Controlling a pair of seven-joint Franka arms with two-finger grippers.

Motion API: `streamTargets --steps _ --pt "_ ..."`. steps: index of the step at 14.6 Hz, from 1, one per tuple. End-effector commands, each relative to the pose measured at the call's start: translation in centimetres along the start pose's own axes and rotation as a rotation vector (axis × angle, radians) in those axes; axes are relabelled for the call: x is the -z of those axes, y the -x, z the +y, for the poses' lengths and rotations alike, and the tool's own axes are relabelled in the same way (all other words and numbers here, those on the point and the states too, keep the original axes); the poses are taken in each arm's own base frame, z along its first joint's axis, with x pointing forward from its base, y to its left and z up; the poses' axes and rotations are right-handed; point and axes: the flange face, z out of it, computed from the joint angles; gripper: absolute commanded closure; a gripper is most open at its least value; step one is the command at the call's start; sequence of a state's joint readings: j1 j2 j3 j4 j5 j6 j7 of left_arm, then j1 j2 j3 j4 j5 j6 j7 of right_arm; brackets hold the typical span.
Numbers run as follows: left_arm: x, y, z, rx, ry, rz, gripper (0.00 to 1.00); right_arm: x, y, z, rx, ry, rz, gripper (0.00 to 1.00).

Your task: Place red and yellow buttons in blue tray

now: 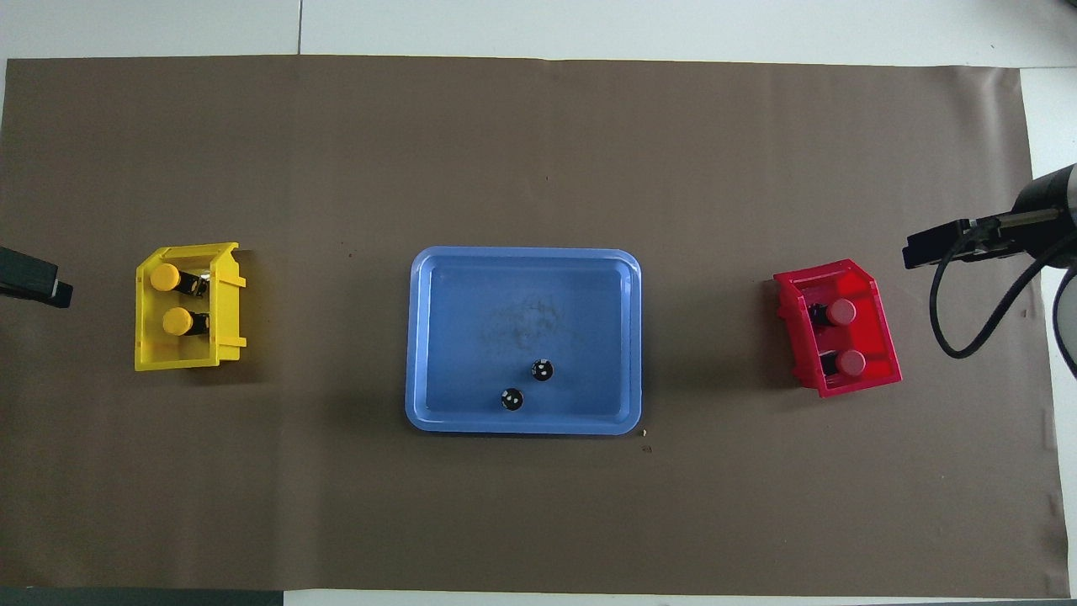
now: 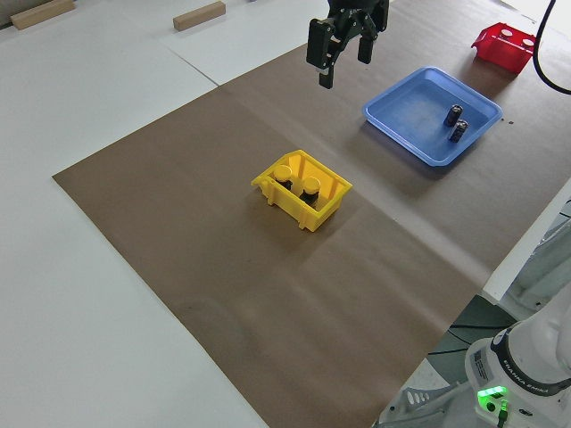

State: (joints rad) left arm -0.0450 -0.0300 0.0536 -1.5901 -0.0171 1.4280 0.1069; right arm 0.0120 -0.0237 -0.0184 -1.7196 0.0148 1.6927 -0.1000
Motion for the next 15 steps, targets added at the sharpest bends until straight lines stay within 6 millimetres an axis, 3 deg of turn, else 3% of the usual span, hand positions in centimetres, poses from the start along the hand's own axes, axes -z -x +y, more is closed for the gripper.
streamTargets --steps 1,7,10,15 --pt "0.0 0.7 0.2 -0.014 -0.012 0.002 0.00 -5.0 -0.3 0.1 -0.016 -0.005 0.011 0.01" --pt "-0.3 0.8 0.1 -0.012 -0.011 -0.004 0.00 -14.6 1.0 0.8 0.055 0.003 0.045 0.25" --pt "-0.4 0.9 0.1 -0.014 -0.011 -0.006 0.00 -17.5 1.7 1.6 0.079 0.005 0.045 0.27" --pt "-1.4 1.4 -0.3 -0.009 -0.009 0.002 0.00 -19.7 1.8 2.3 0.087 0.006 0.040 0.37"
